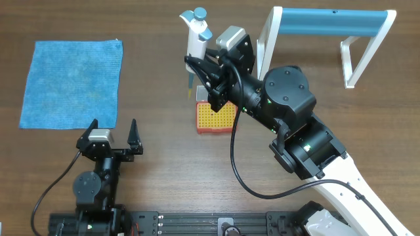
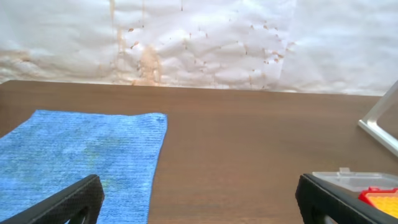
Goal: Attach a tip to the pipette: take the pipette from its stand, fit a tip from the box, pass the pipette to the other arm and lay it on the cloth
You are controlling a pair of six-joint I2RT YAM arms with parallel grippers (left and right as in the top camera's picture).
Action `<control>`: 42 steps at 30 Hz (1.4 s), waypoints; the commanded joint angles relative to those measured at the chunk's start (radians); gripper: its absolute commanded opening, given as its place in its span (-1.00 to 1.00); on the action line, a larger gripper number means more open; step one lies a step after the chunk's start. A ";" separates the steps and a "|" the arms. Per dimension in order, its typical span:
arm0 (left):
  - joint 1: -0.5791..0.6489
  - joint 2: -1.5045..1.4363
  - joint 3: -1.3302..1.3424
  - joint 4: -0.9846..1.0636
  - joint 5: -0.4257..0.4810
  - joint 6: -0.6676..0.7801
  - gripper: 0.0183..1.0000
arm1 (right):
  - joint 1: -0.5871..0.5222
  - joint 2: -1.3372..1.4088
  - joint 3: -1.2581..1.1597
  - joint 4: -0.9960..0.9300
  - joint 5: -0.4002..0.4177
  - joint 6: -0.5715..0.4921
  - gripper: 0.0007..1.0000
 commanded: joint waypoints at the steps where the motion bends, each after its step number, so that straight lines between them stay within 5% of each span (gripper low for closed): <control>1: -0.003 -0.009 -0.001 0.149 0.231 -0.310 1.00 | 0.003 0.013 0.014 -0.015 -0.080 0.075 -0.85; 6: -0.002 -0.009 -0.001 0.477 0.428 -0.570 0.99 | -0.007 0.028 0.014 -0.052 -0.177 0.078 -0.85; 15: -0.002 -0.009 -0.001 1.070 0.577 -0.634 0.99 | -0.141 0.028 0.014 -0.211 -0.529 0.060 -0.85; 21: -0.002 -0.008 -0.001 0.840 0.460 -1.038 0.99 | -0.150 0.028 0.014 -0.332 -0.603 -0.041 -0.85; 29: -0.002 0.045 0.051 0.630 0.450 -1.144 0.99 | -0.150 0.028 0.014 -0.352 -0.678 -0.069 -0.85; 35: -0.002 0.254 0.188 0.572 0.545 -1.195 0.99 | -0.148 0.028 0.014 -0.406 -0.682 -0.089 -0.84; 39: -0.002 0.483 0.372 0.582 0.700 -1.100 0.99 | -0.148 0.029 0.014 -0.406 -0.708 -0.088 -0.85; 42: -0.003 0.701 0.542 0.644 1.020 -1.114 0.99 | -0.148 0.029 0.014 -0.406 -0.748 -0.087 -0.84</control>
